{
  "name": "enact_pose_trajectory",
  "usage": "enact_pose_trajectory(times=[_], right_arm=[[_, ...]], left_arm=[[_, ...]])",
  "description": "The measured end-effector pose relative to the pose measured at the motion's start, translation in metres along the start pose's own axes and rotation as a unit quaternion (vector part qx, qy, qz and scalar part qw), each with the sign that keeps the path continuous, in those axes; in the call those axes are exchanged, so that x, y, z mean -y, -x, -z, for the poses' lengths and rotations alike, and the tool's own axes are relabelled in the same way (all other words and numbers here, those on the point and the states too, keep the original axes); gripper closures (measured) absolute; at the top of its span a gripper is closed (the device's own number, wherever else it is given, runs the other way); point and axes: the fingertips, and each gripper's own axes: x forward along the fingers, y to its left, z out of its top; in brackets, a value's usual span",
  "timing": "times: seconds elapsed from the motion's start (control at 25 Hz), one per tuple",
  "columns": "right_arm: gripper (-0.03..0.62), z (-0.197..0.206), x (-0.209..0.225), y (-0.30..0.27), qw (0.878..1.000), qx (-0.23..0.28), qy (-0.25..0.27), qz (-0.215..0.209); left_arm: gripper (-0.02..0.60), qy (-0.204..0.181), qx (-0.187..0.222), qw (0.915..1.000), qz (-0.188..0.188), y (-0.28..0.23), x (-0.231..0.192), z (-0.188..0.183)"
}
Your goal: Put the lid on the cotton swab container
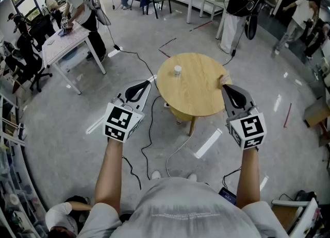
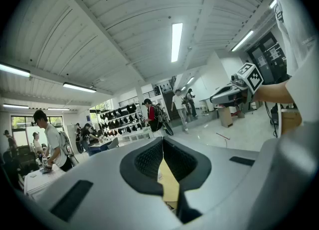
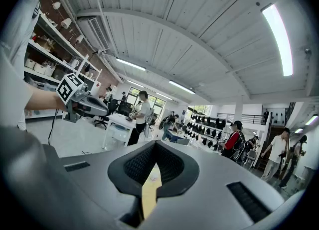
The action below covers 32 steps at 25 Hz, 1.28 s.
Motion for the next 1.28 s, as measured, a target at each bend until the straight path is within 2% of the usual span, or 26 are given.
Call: enact_pose_trajectory(times=[0.2, 0.36, 0.56, 0.68, 0.84, 1.04, 1.28], right_arm=[[0.568, -0.001, -0.008, -0.001, 1.000, 0.008, -0.011, -0.008], [0.568, -0.006, -0.016, -0.007, 0.999, 0.021, -0.027, 0.005], [0.567, -0.009, -0.036, -0.026, 0.999, 0.008, -0.038, 0.016], [0.568, -0.011, -0.052, -0.034, 0.999, 0.005, -0.052, 0.011], [0.568, -0.007, -0.066, -0.047, 0.999, -0.004, -0.045, 0.003], [0.568, -0.002, -0.048, -0.066, 0.999, 0.000, -0.044, 0.009], [0.568, 0.033, 0.003, -0.108, 0.999, 0.005, -0.047, -0.013]], left_arm=[[0.563, 0.003, -0.011, 0.9999, 0.000, 0.005, 0.000, 0.010], [0.563, 0.000, -0.021, 0.9998, 0.005, 0.010, -0.008, 0.020], [0.563, -0.014, -0.026, 0.9992, 0.027, 0.020, -0.026, 0.032], [0.563, -0.020, -0.028, 0.9987, 0.036, 0.027, -0.038, 0.037], [0.563, -0.023, -0.028, 0.9986, 0.039, 0.022, -0.054, 0.043], [0.563, -0.019, -0.026, 0.9985, 0.044, -0.003, -0.058, 0.048], [0.563, -0.008, -0.050, 0.9977, 0.046, -0.073, -0.049, 0.066]])
